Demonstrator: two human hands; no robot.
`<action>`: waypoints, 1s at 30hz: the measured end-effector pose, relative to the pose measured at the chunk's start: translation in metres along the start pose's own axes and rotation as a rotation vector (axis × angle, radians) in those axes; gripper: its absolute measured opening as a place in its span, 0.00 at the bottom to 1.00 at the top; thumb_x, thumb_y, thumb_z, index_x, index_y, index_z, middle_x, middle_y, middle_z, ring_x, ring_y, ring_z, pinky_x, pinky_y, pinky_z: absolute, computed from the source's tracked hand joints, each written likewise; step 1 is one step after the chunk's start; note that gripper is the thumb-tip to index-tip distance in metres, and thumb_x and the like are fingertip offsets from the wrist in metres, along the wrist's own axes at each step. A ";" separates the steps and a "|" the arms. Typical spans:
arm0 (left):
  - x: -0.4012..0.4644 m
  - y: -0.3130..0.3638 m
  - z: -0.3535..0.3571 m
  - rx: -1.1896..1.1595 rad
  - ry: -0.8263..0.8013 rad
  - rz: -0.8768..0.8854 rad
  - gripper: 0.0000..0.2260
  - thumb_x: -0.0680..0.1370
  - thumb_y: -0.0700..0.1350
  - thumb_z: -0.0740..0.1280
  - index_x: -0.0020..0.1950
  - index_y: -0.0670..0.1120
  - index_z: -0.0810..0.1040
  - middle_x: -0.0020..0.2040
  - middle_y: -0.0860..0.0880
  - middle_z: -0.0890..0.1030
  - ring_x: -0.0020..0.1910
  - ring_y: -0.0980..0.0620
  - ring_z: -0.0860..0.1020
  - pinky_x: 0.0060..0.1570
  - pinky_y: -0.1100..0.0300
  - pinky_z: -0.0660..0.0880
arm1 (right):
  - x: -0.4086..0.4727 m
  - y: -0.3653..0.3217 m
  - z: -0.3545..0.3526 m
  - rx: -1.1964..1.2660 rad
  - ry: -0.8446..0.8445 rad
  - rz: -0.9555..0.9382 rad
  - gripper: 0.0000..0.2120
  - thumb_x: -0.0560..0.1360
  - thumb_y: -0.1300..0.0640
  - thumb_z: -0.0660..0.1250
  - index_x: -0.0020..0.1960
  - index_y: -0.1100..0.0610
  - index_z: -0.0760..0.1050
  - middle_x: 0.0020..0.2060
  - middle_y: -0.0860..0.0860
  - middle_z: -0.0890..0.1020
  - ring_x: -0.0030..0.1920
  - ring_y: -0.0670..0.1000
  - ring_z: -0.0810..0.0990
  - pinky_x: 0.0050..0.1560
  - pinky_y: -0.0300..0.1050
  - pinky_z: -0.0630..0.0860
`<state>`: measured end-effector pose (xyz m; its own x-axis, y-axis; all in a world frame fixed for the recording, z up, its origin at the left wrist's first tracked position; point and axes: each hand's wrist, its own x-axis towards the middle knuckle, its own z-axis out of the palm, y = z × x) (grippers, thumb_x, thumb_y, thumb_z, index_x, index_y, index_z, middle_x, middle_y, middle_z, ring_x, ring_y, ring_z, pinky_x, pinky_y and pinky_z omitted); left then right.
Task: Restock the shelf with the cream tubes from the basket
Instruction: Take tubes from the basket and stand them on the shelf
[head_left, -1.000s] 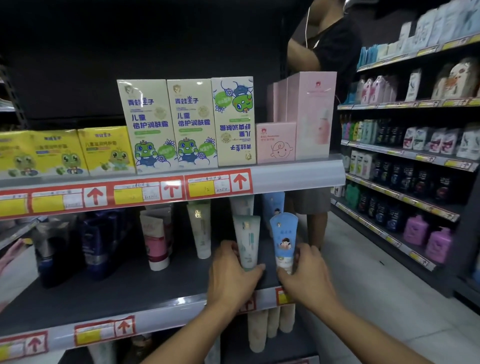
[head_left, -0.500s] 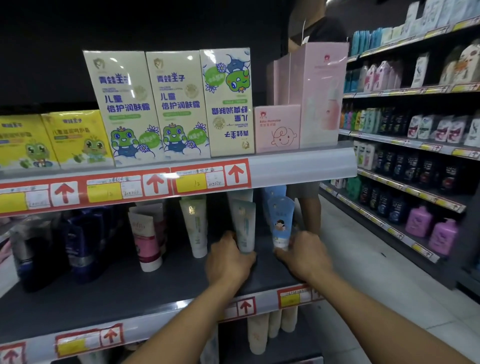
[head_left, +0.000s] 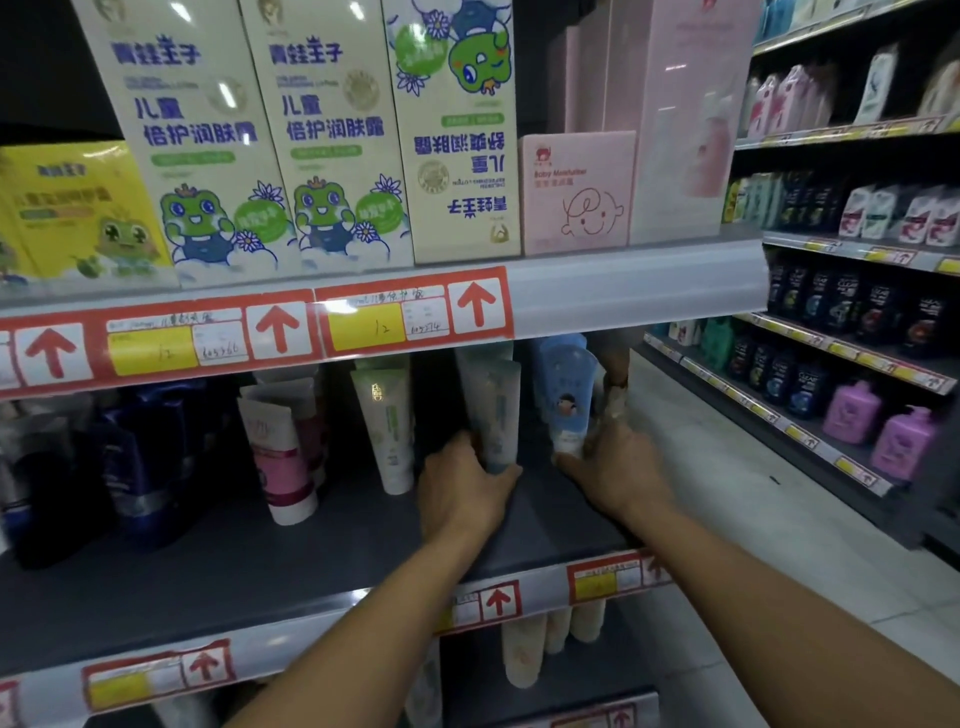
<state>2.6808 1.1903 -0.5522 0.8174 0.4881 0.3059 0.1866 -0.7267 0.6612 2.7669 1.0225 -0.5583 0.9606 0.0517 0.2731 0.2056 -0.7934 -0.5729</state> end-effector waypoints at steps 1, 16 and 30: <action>0.000 0.000 0.000 -0.009 0.000 0.002 0.26 0.74 0.57 0.78 0.68 0.49 0.78 0.66 0.48 0.82 0.64 0.46 0.80 0.56 0.53 0.80 | 0.001 0.001 0.001 -0.006 -0.011 -0.002 0.23 0.70 0.41 0.78 0.53 0.59 0.82 0.45 0.54 0.86 0.43 0.54 0.85 0.44 0.51 0.84; 0.001 -0.001 -0.008 -0.050 -0.106 -0.081 0.32 0.72 0.51 0.82 0.71 0.45 0.74 0.69 0.46 0.80 0.67 0.46 0.78 0.61 0.57 0.76 | -0.001 -0.002 -0.006 -0.115 -0.085 -0.011 0.19 0.70 0.36 0.75 0.48 0.51 0.84 0.42 0.50 0.85 0.43 0.50 0.82 0.45 0.47 0.82; -0.040 -0.017 -0.067 -0.076 -0.261 0.008 0.18 0.76 0.43 0.76 0.63 0.52 0.78 0.56 0.55 0.80 0.58 0.55 0.79 0.61 0.60 0.77 | -0.066 -0.025 -0.027 -0.164 -0.012 -0.067 0.16 0.78 0.49 0.67 0.57 0.60 0.74 0.53 0.59 0.78 0.53 0.60 0.79 0.42 0.46 0.69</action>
<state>2.6084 1.2158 -0.5301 0.9334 0.3342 0.1303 0.1466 -0.6870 0.7118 2.6939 1.0224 -0.5413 0.9480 0.1144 0.2971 0.2374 -0.8759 -0.4200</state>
